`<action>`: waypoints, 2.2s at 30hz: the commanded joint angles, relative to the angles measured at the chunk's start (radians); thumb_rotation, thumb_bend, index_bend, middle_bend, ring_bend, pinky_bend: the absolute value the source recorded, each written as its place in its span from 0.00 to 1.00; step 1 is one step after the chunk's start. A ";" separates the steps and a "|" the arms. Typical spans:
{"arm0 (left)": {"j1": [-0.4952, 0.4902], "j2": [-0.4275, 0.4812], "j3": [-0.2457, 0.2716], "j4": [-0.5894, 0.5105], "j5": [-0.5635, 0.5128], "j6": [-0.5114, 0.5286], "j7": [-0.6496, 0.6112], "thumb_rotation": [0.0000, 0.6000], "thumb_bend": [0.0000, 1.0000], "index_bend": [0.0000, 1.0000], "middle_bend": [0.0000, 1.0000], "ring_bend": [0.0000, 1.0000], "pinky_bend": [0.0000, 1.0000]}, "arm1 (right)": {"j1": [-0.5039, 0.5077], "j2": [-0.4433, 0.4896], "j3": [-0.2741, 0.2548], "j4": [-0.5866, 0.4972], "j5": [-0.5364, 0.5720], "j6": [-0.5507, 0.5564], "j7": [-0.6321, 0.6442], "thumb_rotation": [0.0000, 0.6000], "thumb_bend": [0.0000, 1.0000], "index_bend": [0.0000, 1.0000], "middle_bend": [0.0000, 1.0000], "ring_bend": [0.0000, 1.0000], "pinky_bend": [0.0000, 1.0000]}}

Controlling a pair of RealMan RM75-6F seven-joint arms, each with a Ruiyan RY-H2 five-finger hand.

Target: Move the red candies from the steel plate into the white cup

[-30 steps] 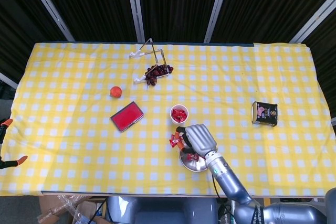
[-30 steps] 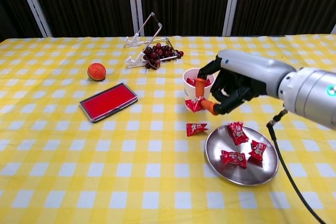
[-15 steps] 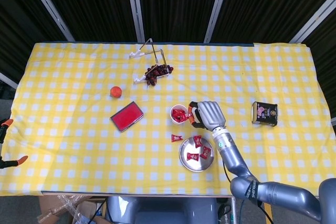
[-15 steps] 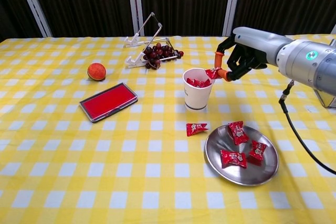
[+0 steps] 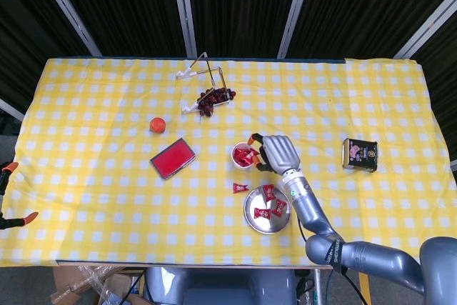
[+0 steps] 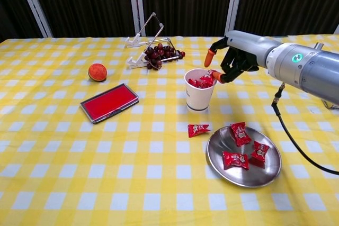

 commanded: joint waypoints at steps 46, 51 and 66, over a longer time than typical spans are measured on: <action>0.002 0.010 0.003 -0.005 0.004 -0.008 -0.025 1.00 0.07 0.00 0.00 0.00 0.00 | -0.046 -0.146 -0.135 -0.195 0.154 0.216 -0.404 1.00 0.45 0.38 0.86 0.97 0.93; 0.000 0.012 0.002 -0.007 0.001 -0.014 -0.028 1.00 0.07 0.00 0.00 0.00 0.00 | -0.040 -0.156 -0.134 -0.173 0.179 0.204 -0.415 1.00 0.45 0.38 0.86 0.97 0.93; 0.000 0.012 0.003 -0.008 0.001 -0.013 -0.027 1.00 0.07 0.00 0.00 0.00 0.00 | -0.038 -0.184 -0.130 -0.139 0.175 0.198 -0.395 1.00 0.45 0.38 0.86 0.97 0.93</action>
